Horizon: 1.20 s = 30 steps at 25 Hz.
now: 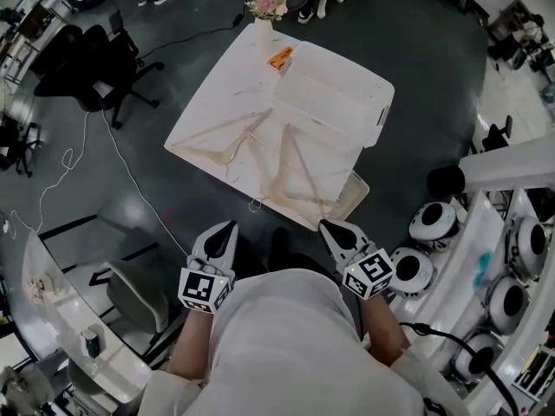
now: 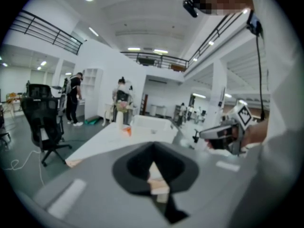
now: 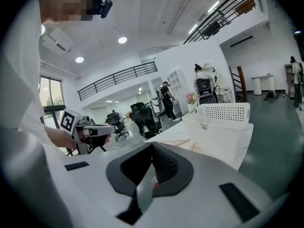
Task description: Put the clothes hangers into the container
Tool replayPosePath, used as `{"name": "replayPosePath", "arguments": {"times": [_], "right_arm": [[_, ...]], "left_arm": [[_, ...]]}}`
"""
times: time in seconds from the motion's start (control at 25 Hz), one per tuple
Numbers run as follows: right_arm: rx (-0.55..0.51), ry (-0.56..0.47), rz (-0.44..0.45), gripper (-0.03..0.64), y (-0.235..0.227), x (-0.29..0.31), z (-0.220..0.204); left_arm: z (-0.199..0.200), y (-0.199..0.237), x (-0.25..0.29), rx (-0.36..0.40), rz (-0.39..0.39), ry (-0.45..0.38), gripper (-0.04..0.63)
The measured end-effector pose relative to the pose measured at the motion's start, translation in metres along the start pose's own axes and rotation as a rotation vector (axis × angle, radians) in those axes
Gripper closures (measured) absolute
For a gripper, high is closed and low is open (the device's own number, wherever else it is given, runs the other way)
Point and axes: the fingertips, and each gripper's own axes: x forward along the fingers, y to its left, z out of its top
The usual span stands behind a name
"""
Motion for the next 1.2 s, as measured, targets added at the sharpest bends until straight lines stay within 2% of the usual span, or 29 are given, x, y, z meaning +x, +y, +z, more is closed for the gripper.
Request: {"name": "replayPosePath", "arguments": {"times": [0.4, 0.84, 1.0, 1.2], "right_arm": [[0.042, 0.103, -0.006, 0.621, -0.024, 0.037, -0.042], [0.081, 0.342, 0.023, 0.618, -0.060, 0.097, -0.130], [0.083, 0.431, 0.036, 0.551, -0.068, 0.112, -0.157], [0.072, 0.528, 0.043, 0.540, -0.081, 0.131, -0.190]], "left_arm": [[-0.019, 0.018, 0.017, -0.012, -0.033, 0.062, 0.592], [-0.046, 0.050, 0.019, -0.054, -0.028, 0.131, 0.592], [-0.057, 0.052, 0.018, -0.073, -0.025, 0.162, 0.592], [-0.065, 0.057, 0.021, -0.099, -0.019, 0.184, 0.592]]}}
